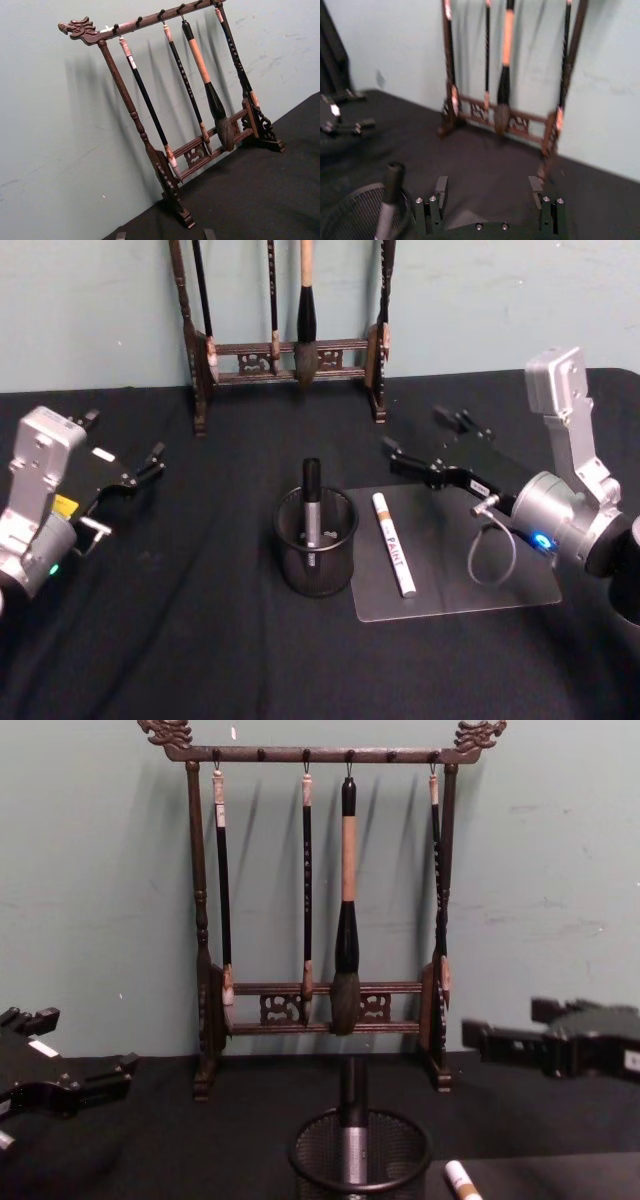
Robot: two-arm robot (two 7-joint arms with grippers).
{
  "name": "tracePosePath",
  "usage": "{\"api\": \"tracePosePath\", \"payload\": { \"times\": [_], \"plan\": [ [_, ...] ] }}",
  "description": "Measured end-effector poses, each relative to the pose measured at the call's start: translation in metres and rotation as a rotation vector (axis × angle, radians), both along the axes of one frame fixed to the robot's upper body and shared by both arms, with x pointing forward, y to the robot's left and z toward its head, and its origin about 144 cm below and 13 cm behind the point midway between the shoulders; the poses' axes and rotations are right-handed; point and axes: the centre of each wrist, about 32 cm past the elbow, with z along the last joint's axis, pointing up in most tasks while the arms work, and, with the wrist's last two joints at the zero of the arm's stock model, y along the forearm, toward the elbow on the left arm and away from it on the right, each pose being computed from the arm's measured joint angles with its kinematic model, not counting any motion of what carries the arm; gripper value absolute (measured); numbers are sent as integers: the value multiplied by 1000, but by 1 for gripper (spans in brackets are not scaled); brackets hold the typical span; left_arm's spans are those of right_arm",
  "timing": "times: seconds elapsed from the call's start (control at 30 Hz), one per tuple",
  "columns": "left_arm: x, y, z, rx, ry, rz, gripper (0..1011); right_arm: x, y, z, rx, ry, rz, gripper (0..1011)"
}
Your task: Pick up the water-based marker from the table and place it into the pen holder.
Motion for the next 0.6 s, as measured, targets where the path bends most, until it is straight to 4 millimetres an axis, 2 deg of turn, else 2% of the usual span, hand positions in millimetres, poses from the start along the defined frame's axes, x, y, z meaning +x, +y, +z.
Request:
{"api": "tracePosePath", "payload": {
  "times": [0.13, 0.6],
  "plan": [
    [0, 0, 0, 0, 0, 0, 1001, -1, 0, 0, -37, 48, -18, 1002],
    [0, 0, 0, 0, 0, 0, 1001, 5, 20, -10, -180, 190, 6, 1002]
  ]
}}
